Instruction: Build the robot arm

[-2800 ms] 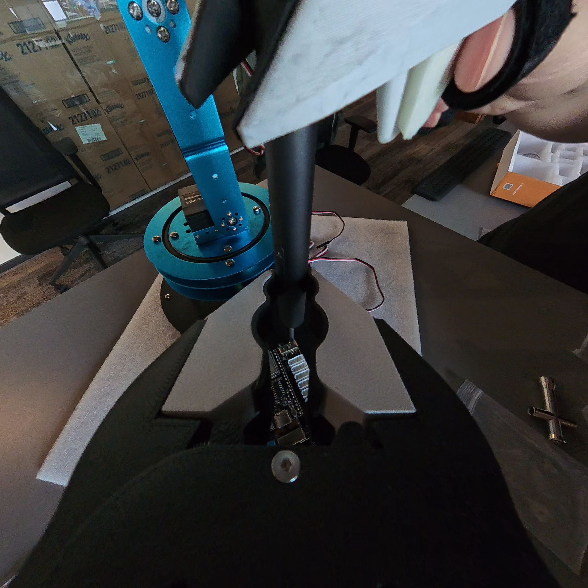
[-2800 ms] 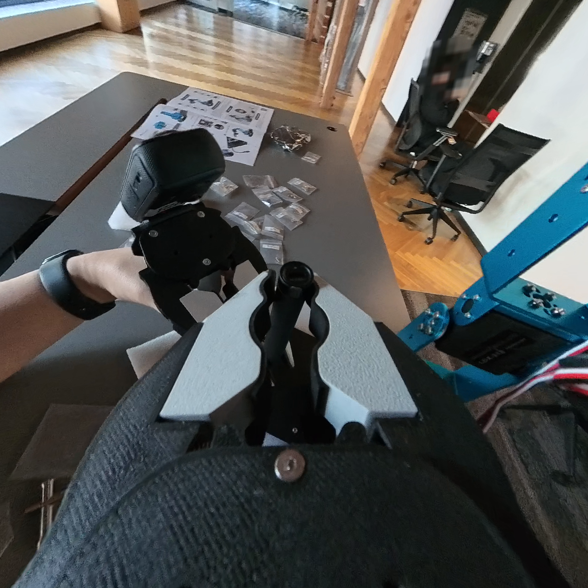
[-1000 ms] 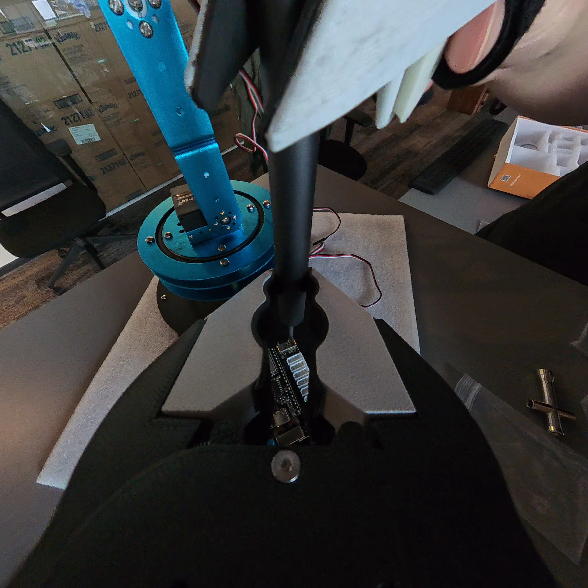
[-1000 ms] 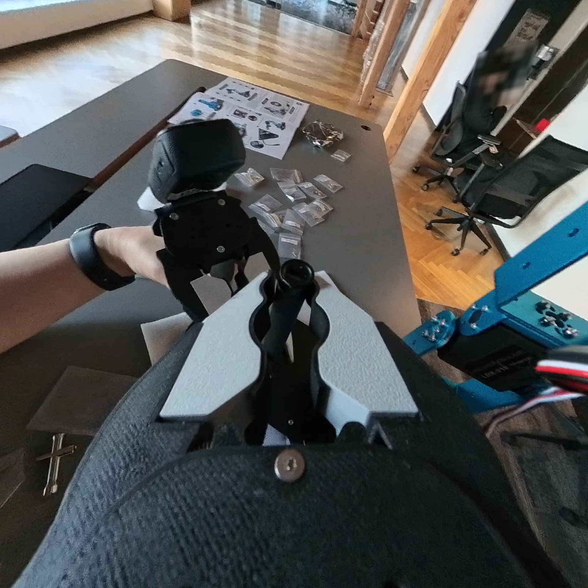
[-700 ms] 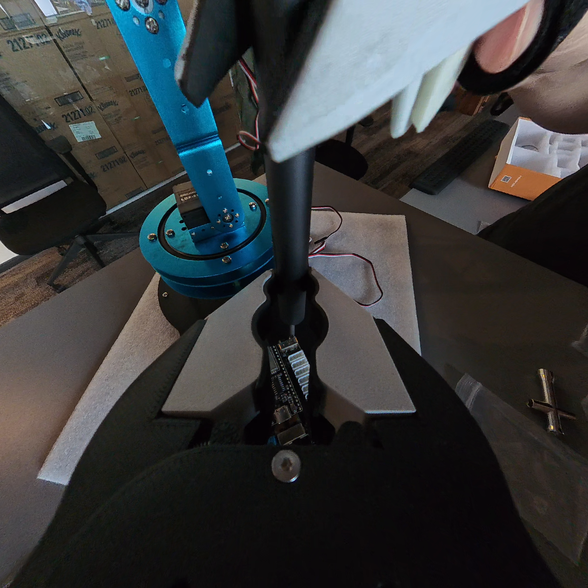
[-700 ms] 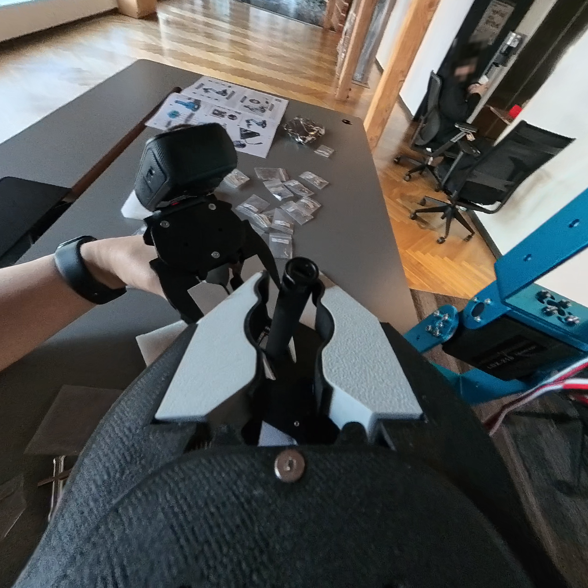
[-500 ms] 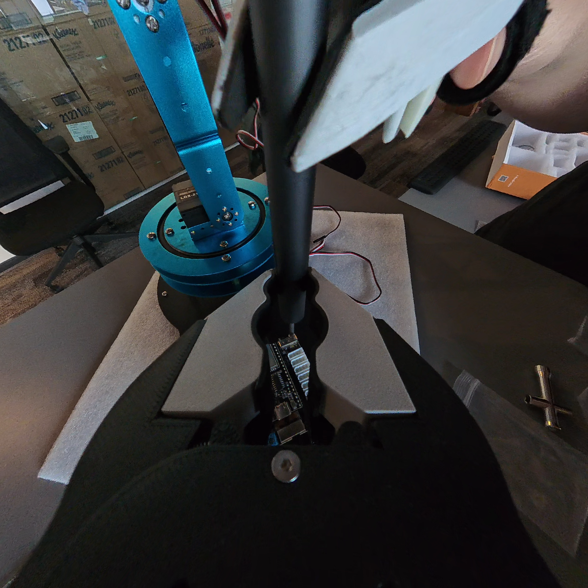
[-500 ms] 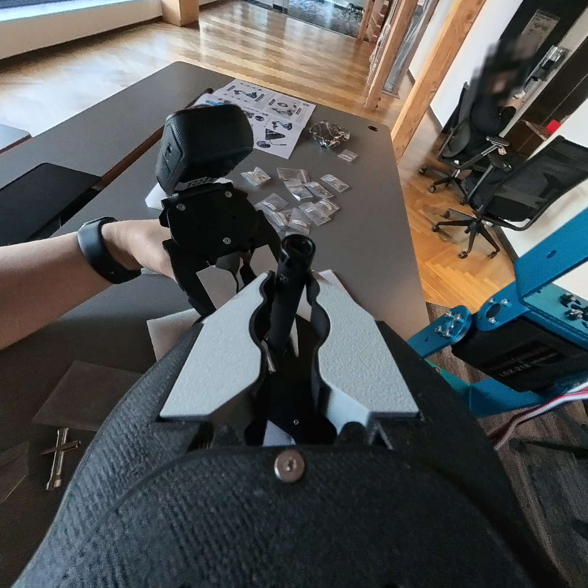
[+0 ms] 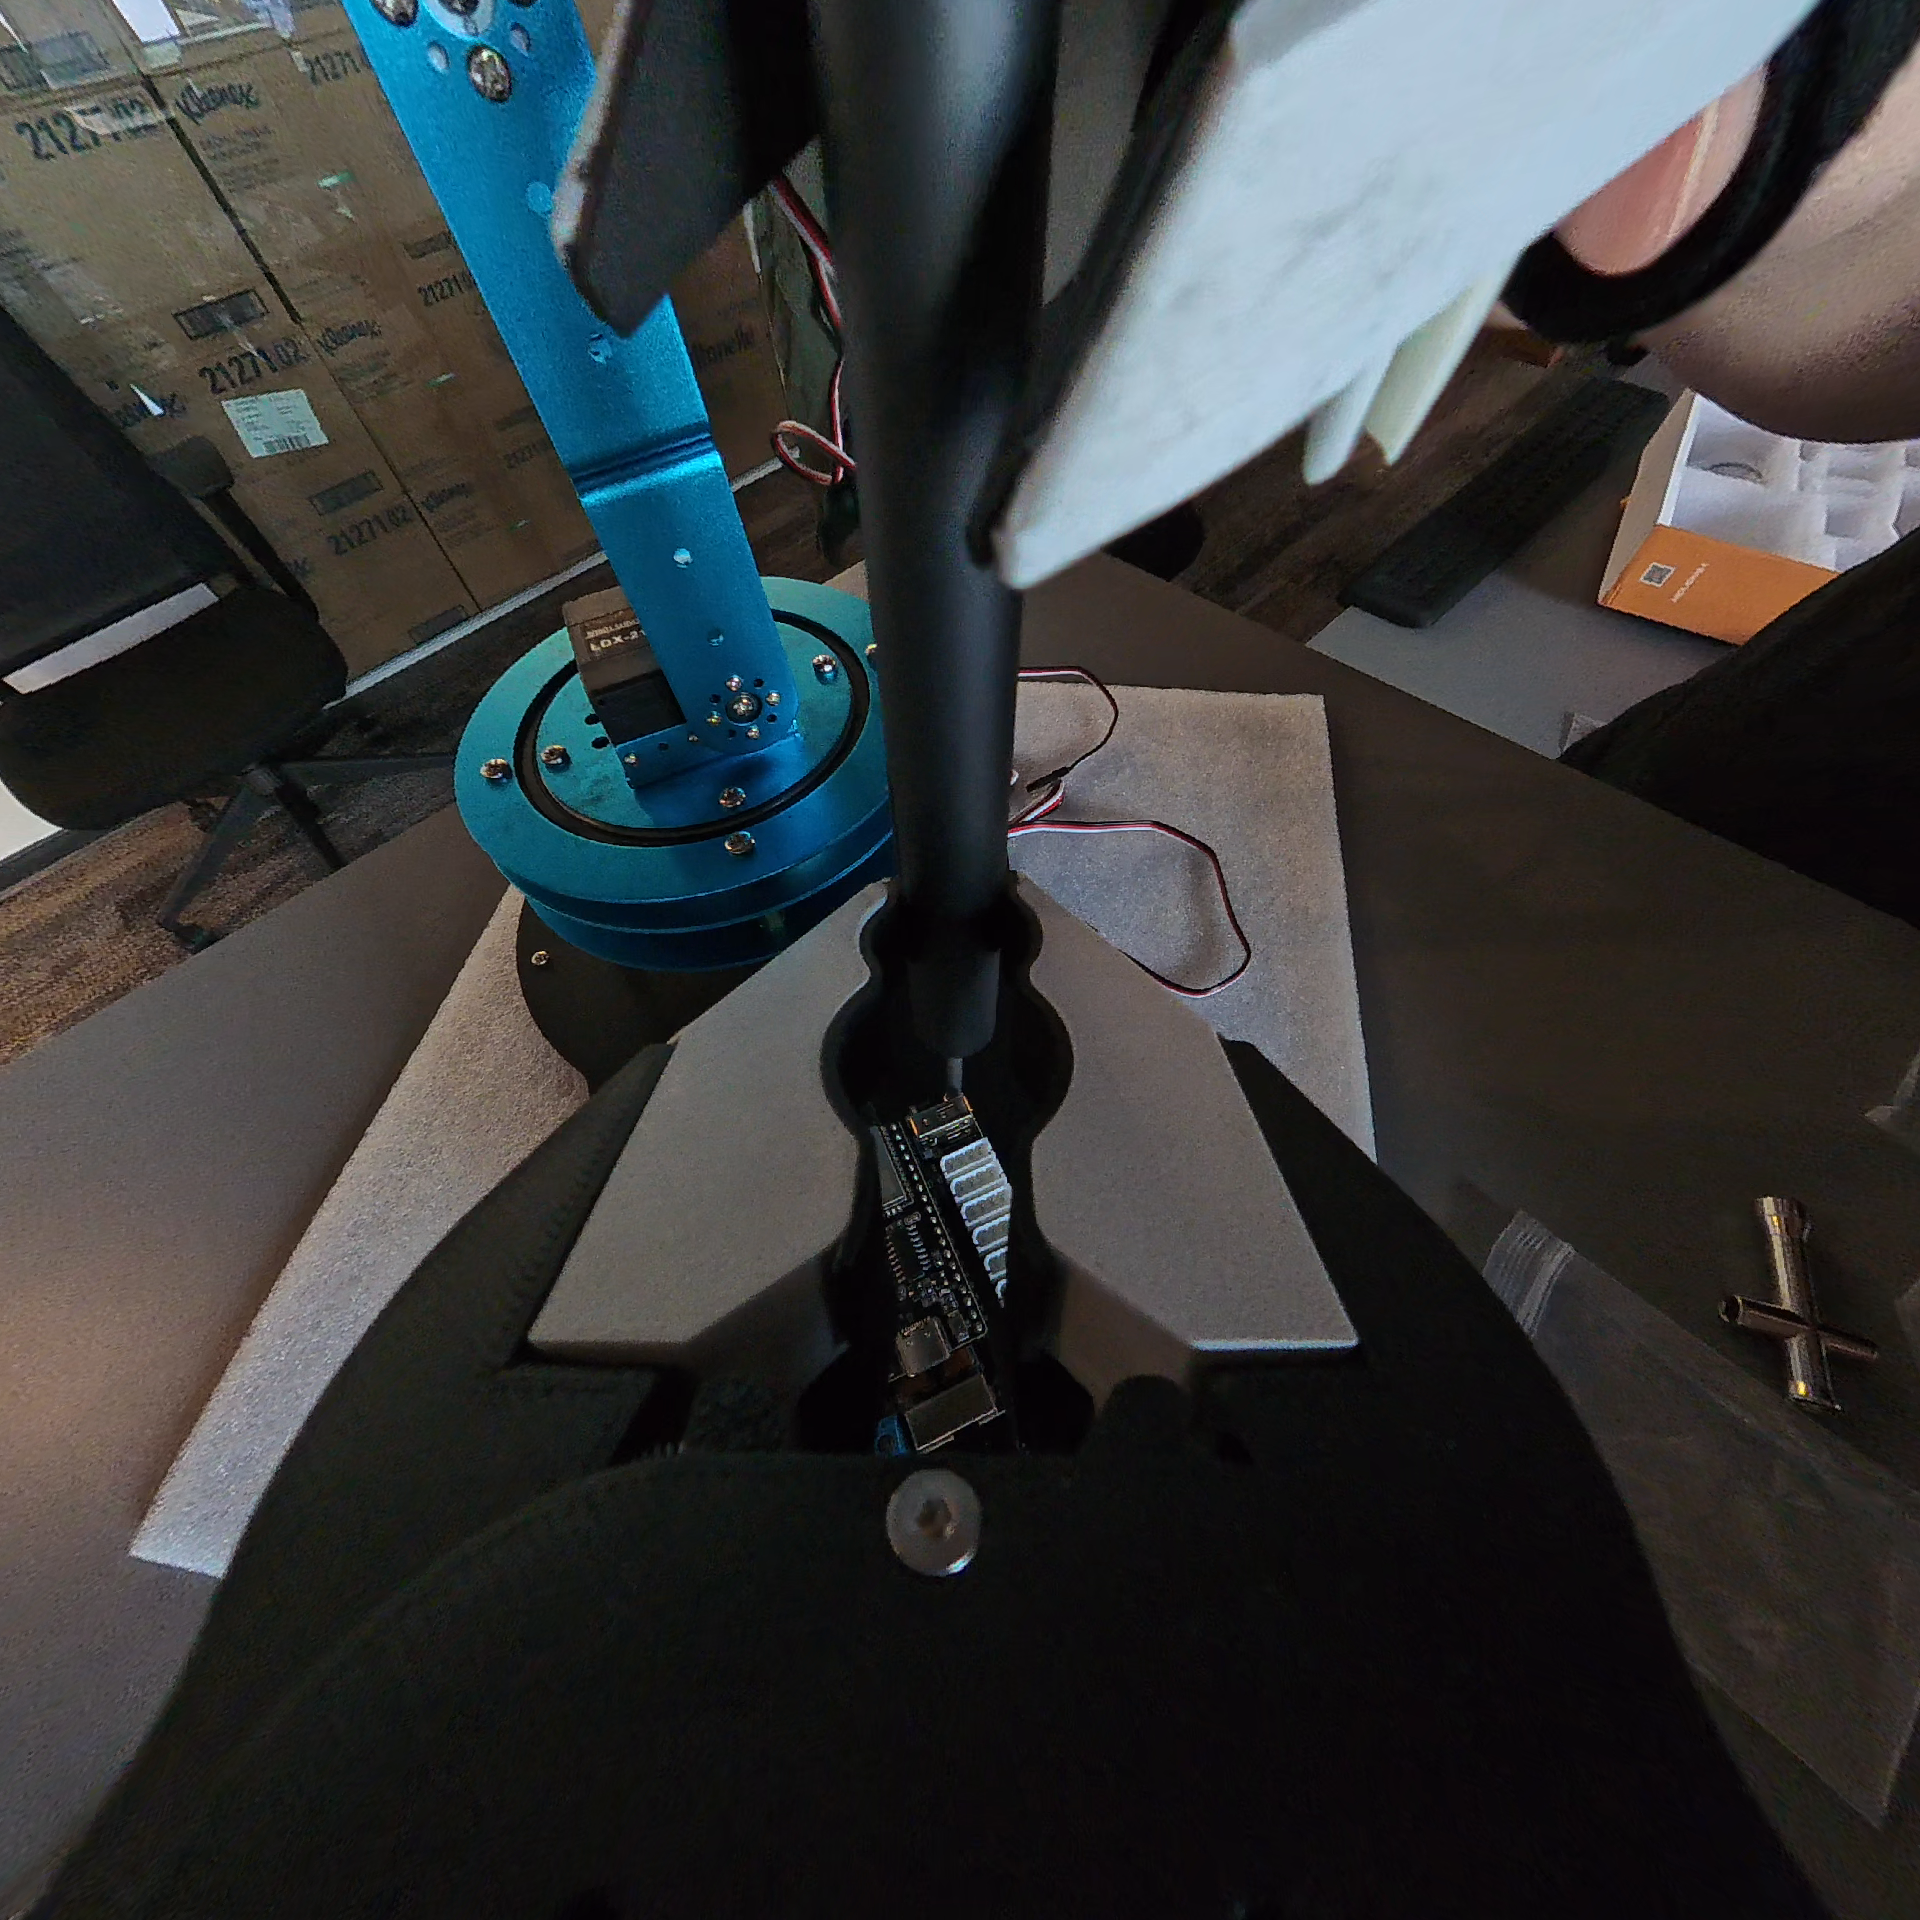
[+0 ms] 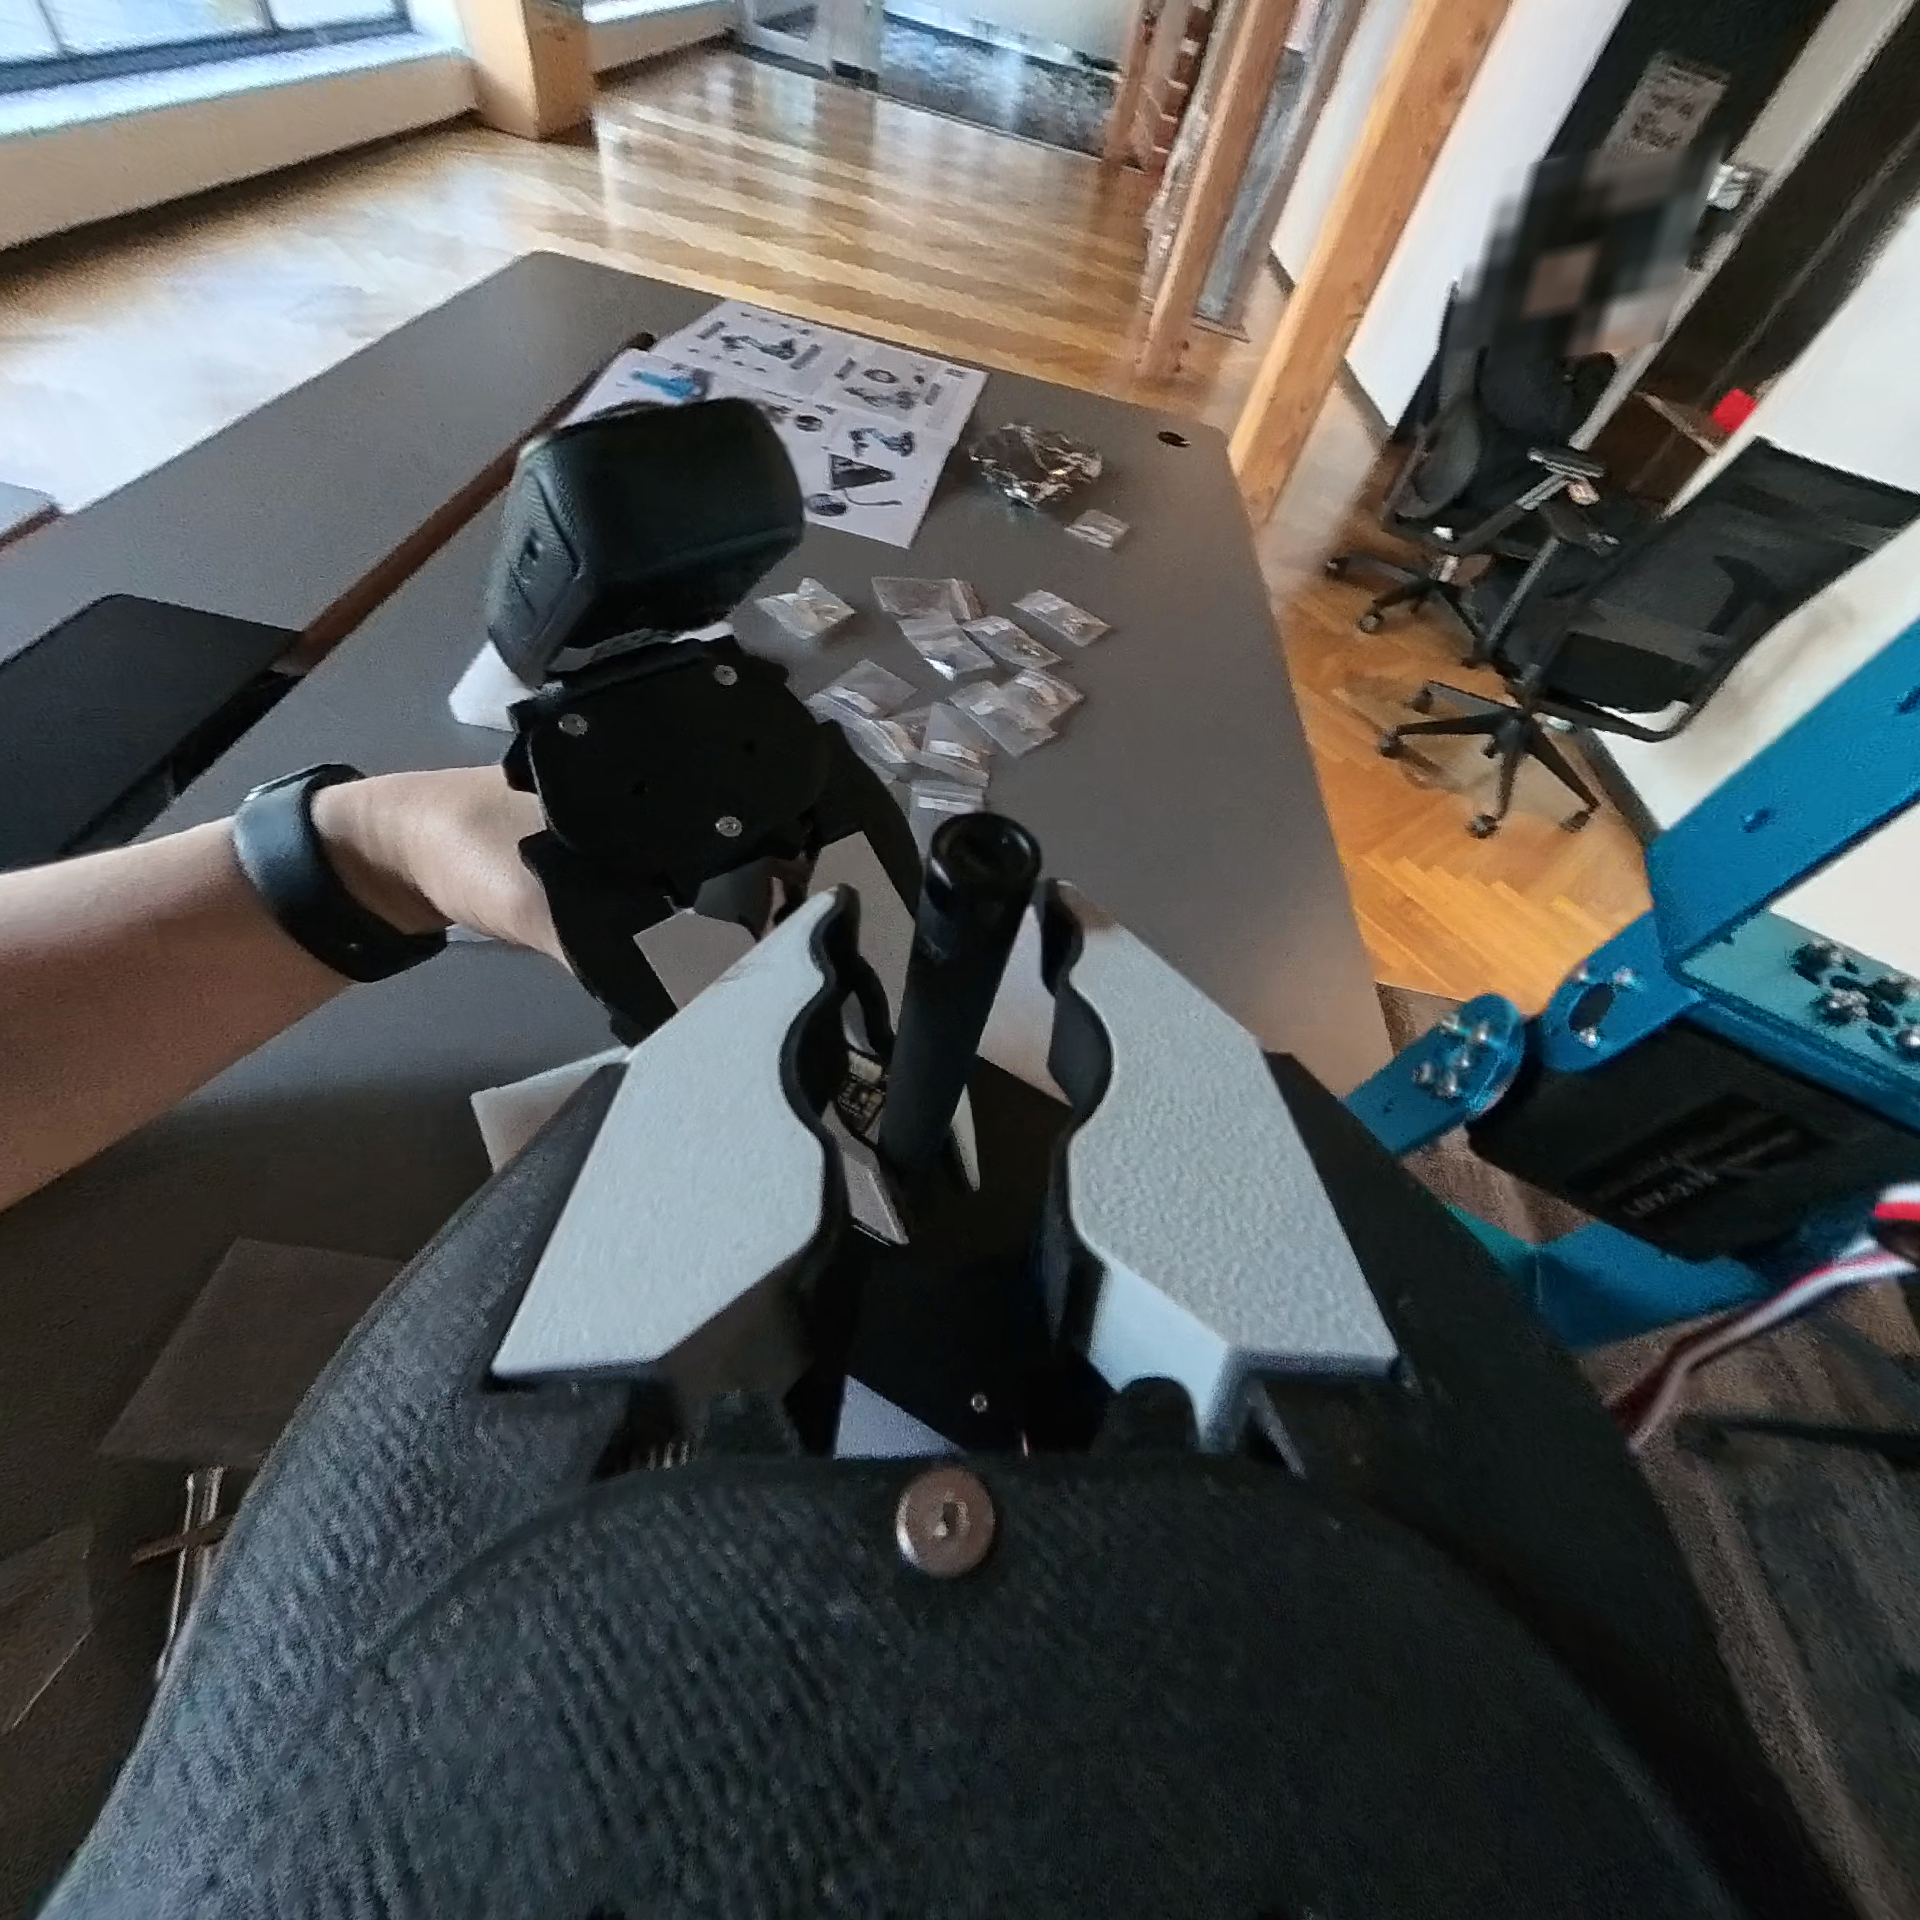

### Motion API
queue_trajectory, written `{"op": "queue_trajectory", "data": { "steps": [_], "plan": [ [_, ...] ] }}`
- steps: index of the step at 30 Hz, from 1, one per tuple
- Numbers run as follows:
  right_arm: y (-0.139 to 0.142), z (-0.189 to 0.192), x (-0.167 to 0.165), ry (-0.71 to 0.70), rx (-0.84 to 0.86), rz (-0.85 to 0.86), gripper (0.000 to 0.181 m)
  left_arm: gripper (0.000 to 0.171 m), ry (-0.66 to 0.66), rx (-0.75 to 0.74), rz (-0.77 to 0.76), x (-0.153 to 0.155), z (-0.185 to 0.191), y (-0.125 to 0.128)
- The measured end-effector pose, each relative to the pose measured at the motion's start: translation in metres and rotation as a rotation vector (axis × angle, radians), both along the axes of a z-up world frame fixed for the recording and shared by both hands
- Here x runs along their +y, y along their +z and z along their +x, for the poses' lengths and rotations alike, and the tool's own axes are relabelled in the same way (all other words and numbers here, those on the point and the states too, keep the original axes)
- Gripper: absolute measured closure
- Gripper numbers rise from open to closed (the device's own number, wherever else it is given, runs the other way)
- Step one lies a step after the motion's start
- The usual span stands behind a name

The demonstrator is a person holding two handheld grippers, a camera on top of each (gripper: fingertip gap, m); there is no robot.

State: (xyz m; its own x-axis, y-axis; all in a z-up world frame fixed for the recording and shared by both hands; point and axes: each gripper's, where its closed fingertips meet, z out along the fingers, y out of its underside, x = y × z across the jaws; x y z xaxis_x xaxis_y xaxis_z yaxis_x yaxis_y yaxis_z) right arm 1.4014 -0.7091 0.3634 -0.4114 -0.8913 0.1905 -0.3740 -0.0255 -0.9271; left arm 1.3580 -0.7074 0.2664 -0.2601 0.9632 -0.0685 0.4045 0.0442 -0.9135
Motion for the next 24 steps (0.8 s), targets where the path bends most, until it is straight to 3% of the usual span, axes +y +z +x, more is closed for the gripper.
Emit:
{"op": "queue_trajectory", "data": {
  "steps": [2, 4, 9, 12, 18, 21, 24],
  "plan": [
    [0.002, -0.001, 0.0, 0.028, 0.006, -0.011, 0.162, 0.156, -0.004, -0.002, -0.001, 0.001, 0.0, 0.0],
    [0.001, 0.001, 0.003, 0.055, 0.023, -0.018, 0.163, 0.156, -0.005, -0.006, -0.009, 0.001, 0.0, 0.0],
    [0.002, -0.006, -0.005, -0.114, -0.02, 0.01, 0.163, 0.156, 0.008, -0.003, -0.002, -0.001, 0.0, 0.0],
    [0.001, -0.007, -0.004, -0.139, 0.007, -0.015, 0.162, 0.156, 0.003, -0.007, -0.01, 0.0, 0.0, 0.0],
    [-0.001, 0.002, 0.006, 0.032, 0.014, 0.051, 0.145, 0.157, -0.003, 0.0, 0.006, 0.001, 0.001, 0.0],
    [-0.003, 0.0, 0.005, 0.055, 0.044, 0.021, 0.163, 0.156, -0.012, 0.0, -0.001, 0.002, 0.001, 0.0],
    [-0.003, -0.003, 0.002, 0.016, 0.047, 0.013, 0.163, 0.156, -0.006, -0.007, -0.009, 0.001, 0.001, -0.001]
  ]
}}
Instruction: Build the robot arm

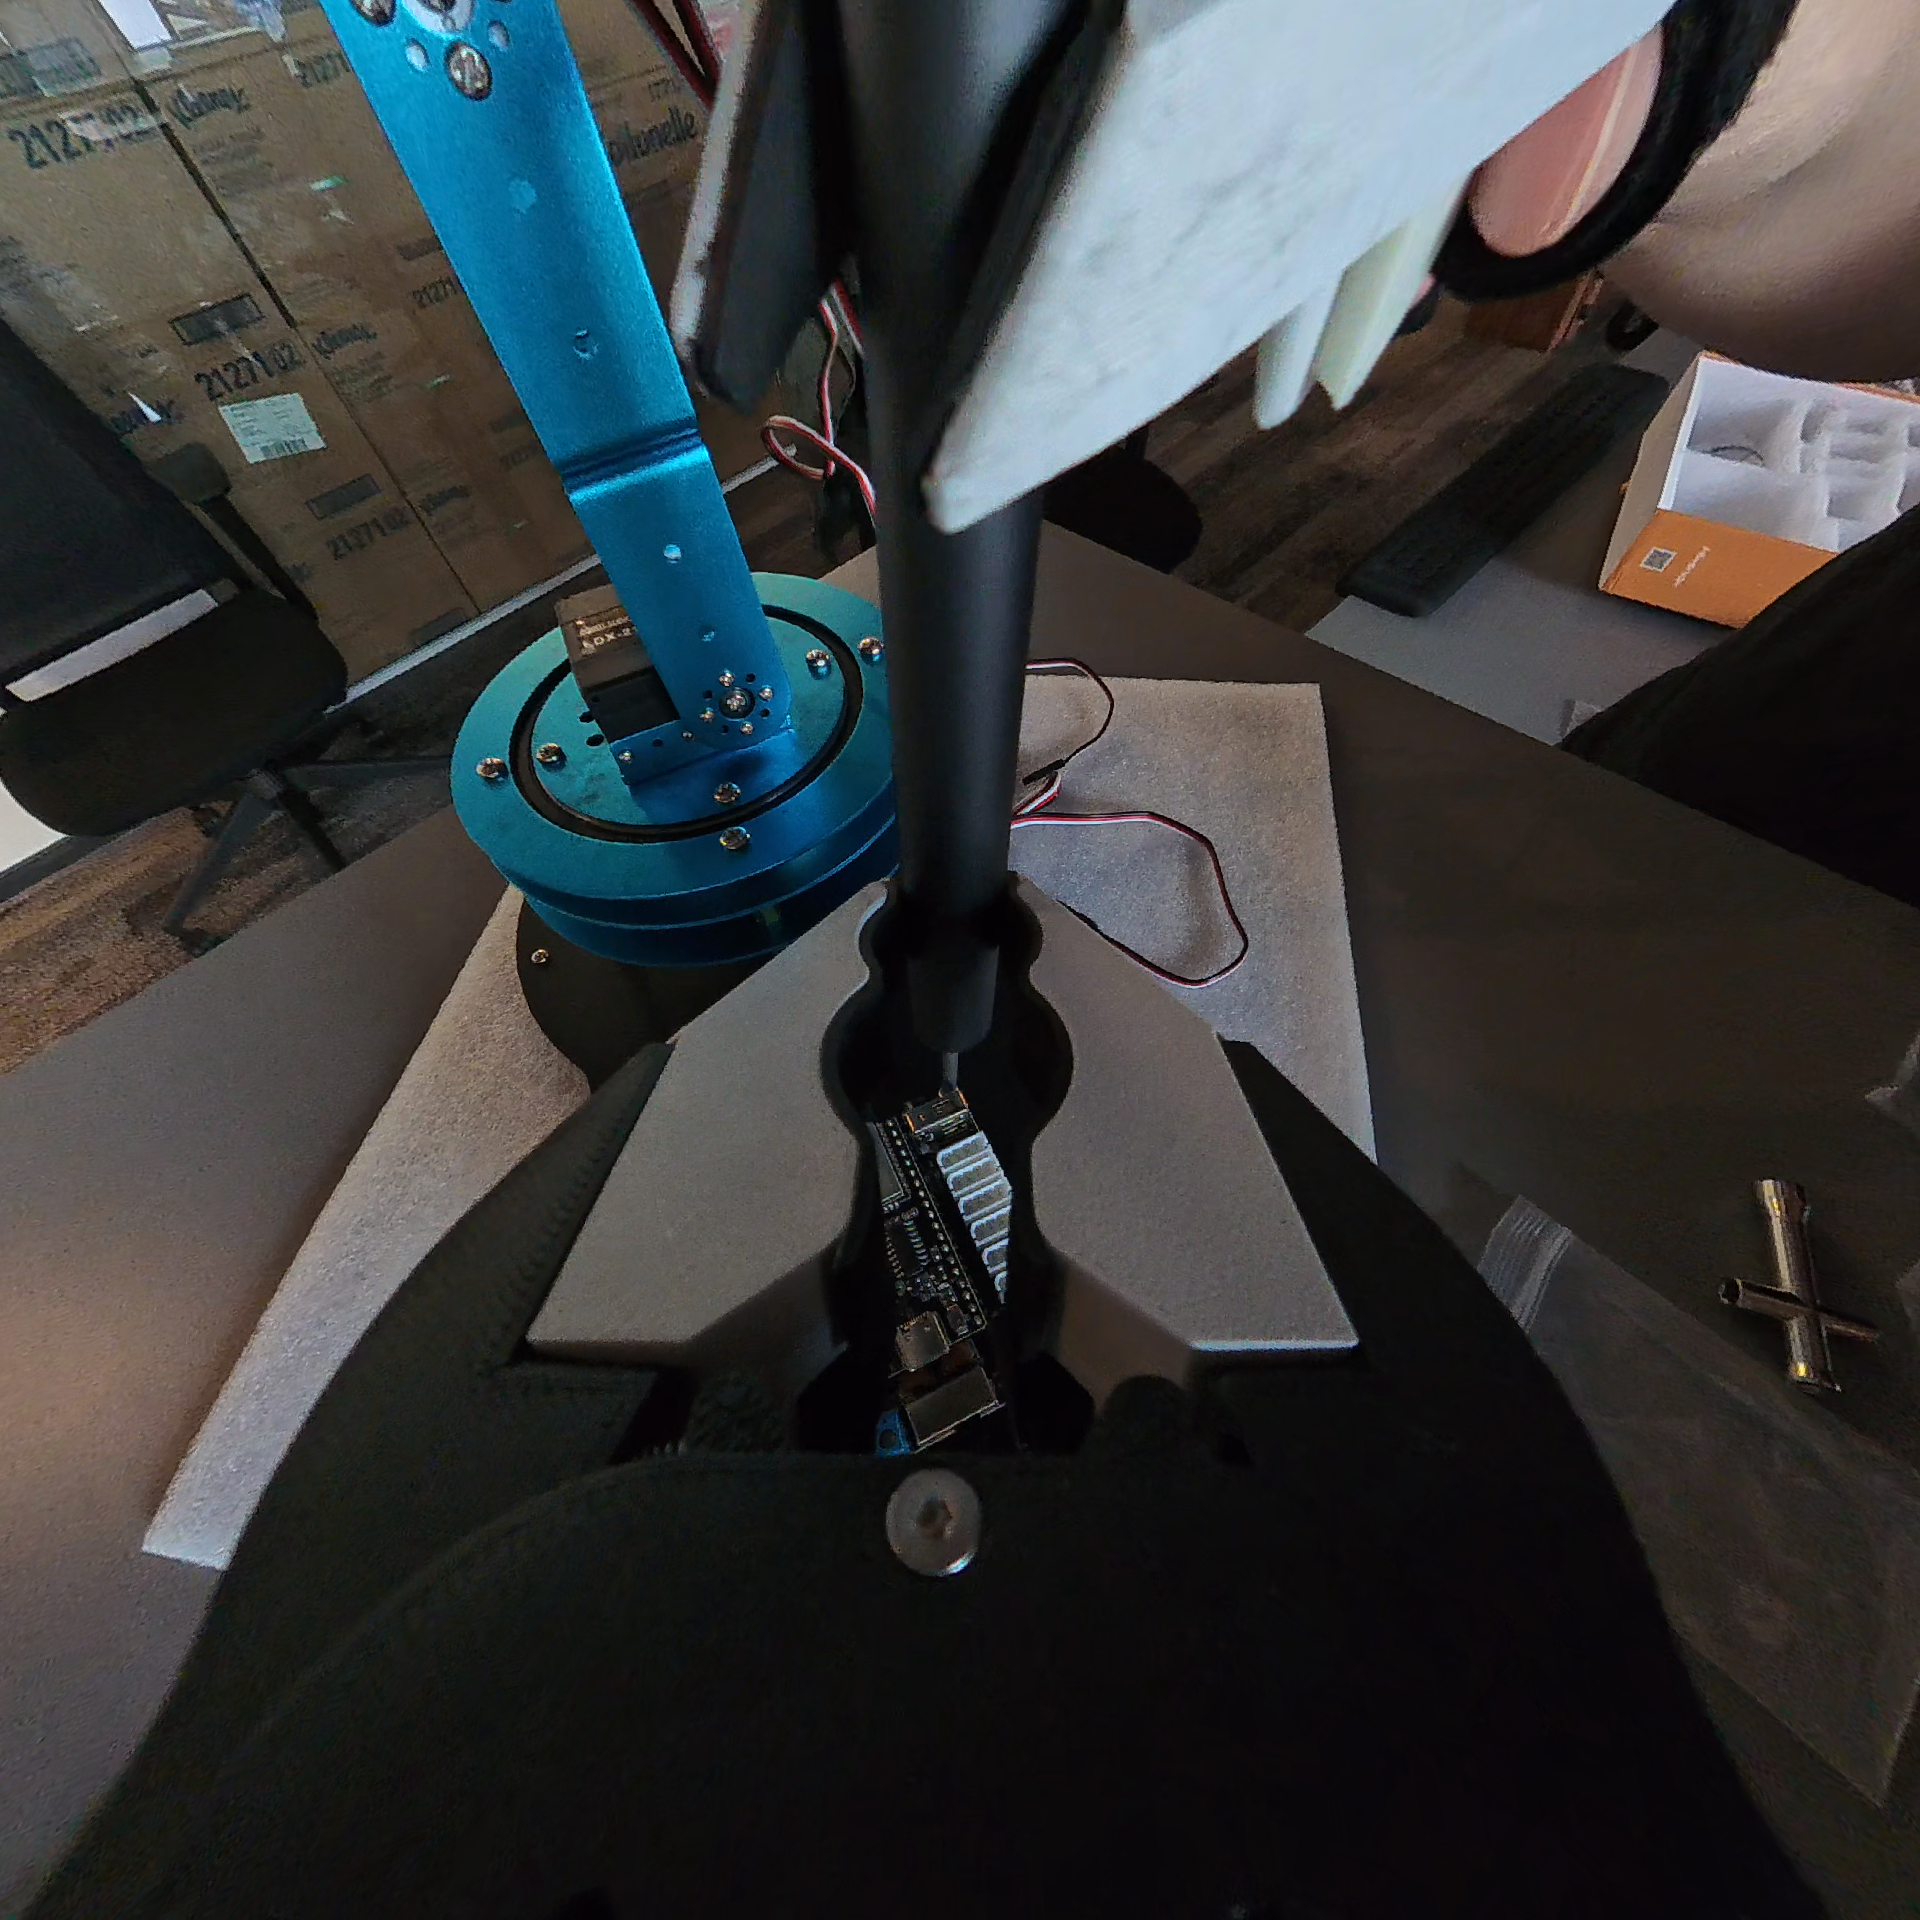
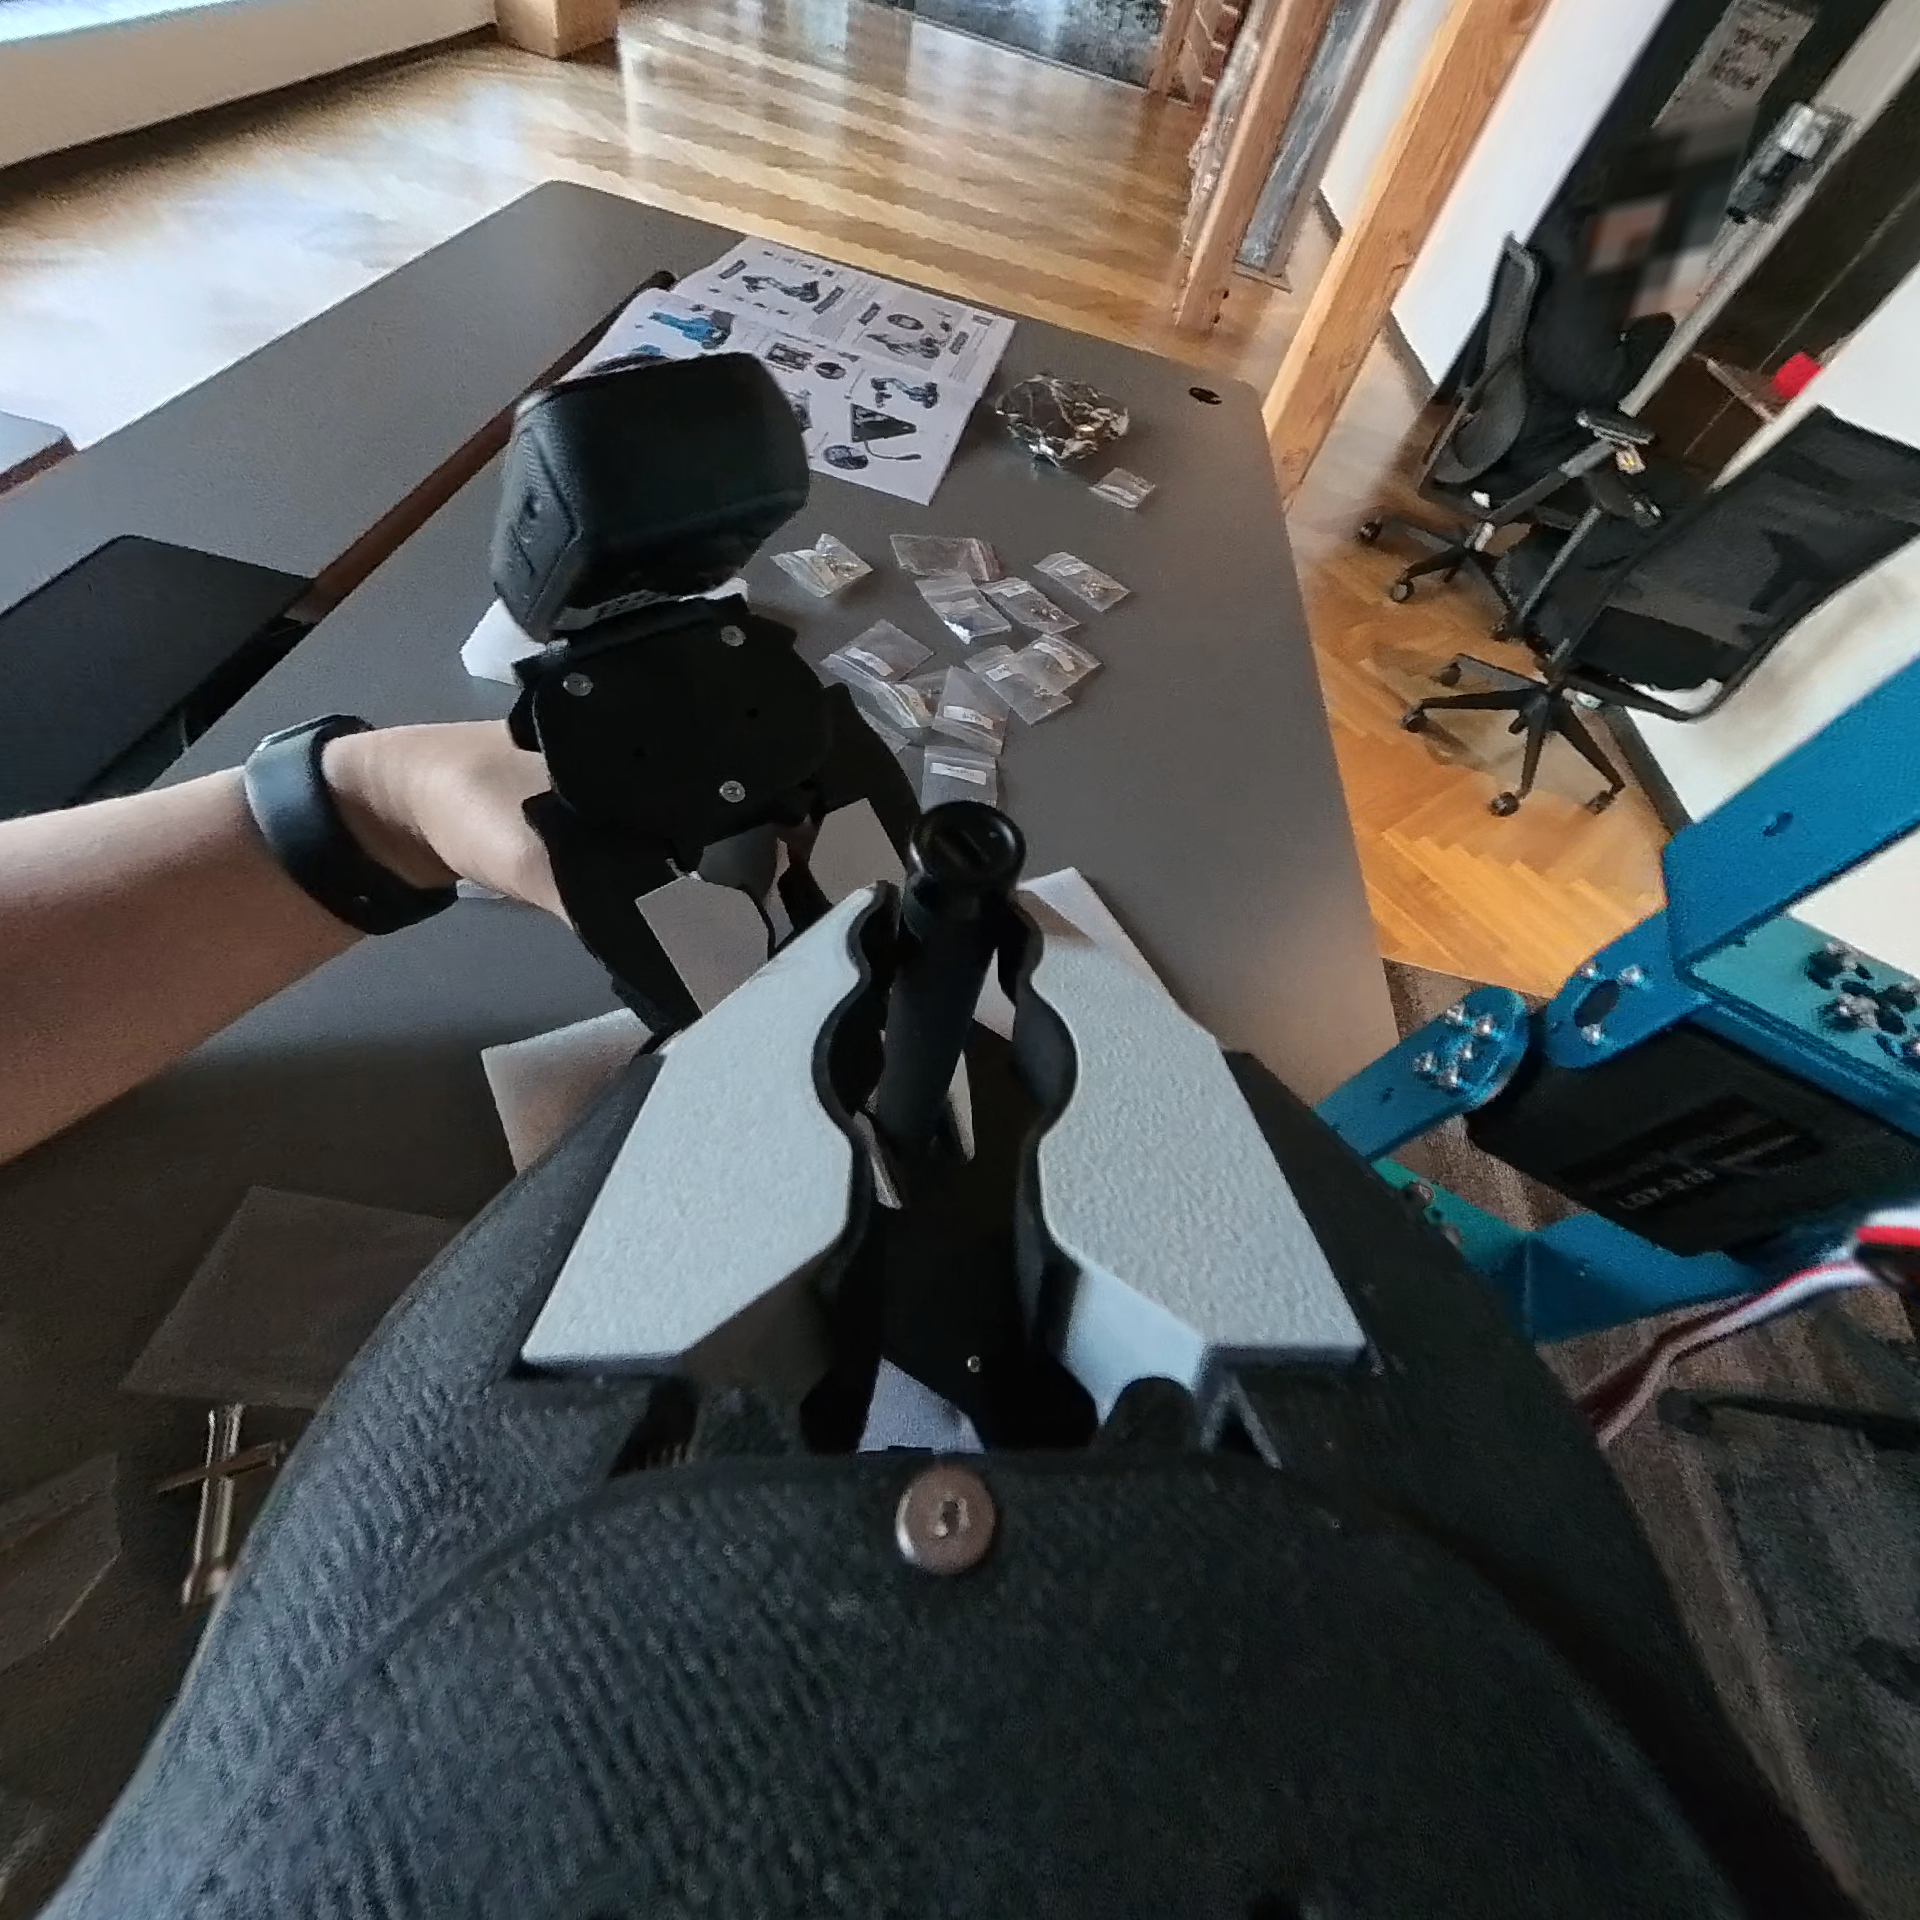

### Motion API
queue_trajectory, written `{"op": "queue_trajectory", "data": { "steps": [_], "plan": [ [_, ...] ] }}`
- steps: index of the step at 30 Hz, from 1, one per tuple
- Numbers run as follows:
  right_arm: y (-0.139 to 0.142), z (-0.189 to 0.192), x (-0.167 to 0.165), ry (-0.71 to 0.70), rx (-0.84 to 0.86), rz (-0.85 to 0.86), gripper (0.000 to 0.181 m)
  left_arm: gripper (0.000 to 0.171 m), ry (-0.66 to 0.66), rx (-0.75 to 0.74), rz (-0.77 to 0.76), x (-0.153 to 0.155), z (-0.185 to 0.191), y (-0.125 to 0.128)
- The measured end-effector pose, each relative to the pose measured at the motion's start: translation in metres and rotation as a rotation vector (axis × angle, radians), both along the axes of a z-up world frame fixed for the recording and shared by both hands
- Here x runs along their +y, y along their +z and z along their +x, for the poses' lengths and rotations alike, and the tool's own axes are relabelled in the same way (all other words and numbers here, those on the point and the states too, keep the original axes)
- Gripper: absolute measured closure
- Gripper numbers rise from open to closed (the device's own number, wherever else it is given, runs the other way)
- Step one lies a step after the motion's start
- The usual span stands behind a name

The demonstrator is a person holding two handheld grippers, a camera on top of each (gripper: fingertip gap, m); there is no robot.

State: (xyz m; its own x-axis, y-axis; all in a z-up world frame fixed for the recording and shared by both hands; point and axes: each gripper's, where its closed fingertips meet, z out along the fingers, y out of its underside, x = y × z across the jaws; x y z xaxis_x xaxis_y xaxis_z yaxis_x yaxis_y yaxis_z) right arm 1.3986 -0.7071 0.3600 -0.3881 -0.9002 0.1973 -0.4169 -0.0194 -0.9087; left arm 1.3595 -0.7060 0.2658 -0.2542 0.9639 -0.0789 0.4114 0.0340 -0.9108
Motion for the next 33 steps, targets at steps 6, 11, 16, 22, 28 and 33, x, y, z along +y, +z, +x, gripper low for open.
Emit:
{"op": "queue_trajectory", "data": {
  "steps": [6, 11, 16, 22, 28, 33],
  "plan": [
    [0.0, -0.006, -0.005, -0.144, -0.03, 0.039, 0.163, 0.156, 0.011, -0.005, 0.007, -0.002, -0.001, 0.0],
    [0.002, 0.0, 0.0, -0.042, -0.053, 0.035, 0.146, 0.157, 0.0, -0.001, 0.014, 0.0, -0.001, 0.0],
    [-0.002, 0.0, 0.003, 0.048, -0.013, -0.004, 0.163, 0.156, -0.012, 0.0, 0.006, 0.002, -0.001, 0.0],
    [-0.002, -0.005, -0.008, -0.113, -0.027, -0.014, 0.162, 0.156, 0.007, 0.011, 0.015, -0.002, -0.001, 0.0],
    [-0.001, -0.002, -0.004, -0.104, -0.028, 0.008, 0.158, 0.156, 0.0, 0.0, 0.011, 0.0, 0.001, -0.001],
    [0.003, 0.001, 0.0, -0.008, -0.027, -0.007, 0.161, 0.157, -0.003, 0.001, 0.011, 0.0, 0.001, -0.001]
  ]
}}
